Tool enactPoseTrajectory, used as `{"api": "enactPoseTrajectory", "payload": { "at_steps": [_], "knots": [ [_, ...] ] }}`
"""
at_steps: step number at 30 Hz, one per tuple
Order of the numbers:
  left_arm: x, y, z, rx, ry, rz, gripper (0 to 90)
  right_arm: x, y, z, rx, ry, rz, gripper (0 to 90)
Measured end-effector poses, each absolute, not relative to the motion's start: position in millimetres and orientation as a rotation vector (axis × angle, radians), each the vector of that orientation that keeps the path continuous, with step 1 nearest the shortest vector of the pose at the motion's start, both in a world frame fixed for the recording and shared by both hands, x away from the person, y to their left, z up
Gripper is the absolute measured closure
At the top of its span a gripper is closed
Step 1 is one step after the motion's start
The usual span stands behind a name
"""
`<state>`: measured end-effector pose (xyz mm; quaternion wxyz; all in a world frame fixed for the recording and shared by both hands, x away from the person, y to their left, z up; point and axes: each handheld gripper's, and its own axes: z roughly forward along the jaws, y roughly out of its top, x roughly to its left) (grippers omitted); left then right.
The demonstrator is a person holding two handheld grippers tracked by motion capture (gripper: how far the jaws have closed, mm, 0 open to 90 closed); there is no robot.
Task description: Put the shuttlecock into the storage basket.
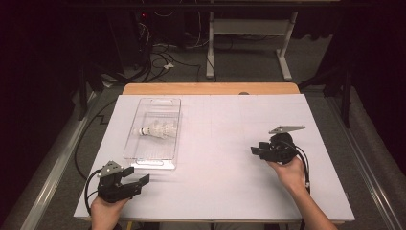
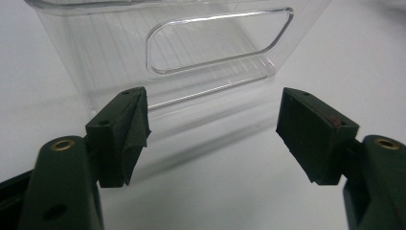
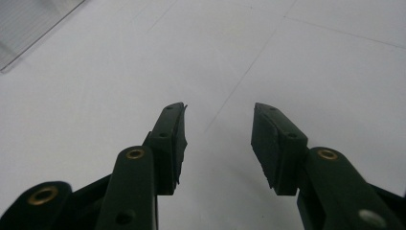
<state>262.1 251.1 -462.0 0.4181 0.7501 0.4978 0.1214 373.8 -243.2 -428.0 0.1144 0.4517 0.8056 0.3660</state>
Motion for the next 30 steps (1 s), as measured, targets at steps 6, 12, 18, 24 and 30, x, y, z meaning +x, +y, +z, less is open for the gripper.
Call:
{"api": "enactPoseTrajectory", "payload": {
  "at_steps": [6,12,18,24,30],
  "knots": [
    [262,251,-462,1.883,1.249,0.305,27.6,371,-248,-427,1.326,2.351,1.074,56.0],
    [262,251,-462,1.883,1.249,0.306,27.6,368,-251,-425,1.333,2.34,1.084,56.0],
    [262,251,-462,1.882,1.249,0.306,27.6,366,-254,-425,1.337,2.327,1.096,55.6],
    [262,251,-462,1.88,1.25,0.306,27.6,363,-257,-425,1.342,2.316,1.101,55.2],
    [262,252,-462,1.878,1.25,0.306,27.6,359,-259,-426,1.342,2.31,1.113,54.9]
  ]
}}
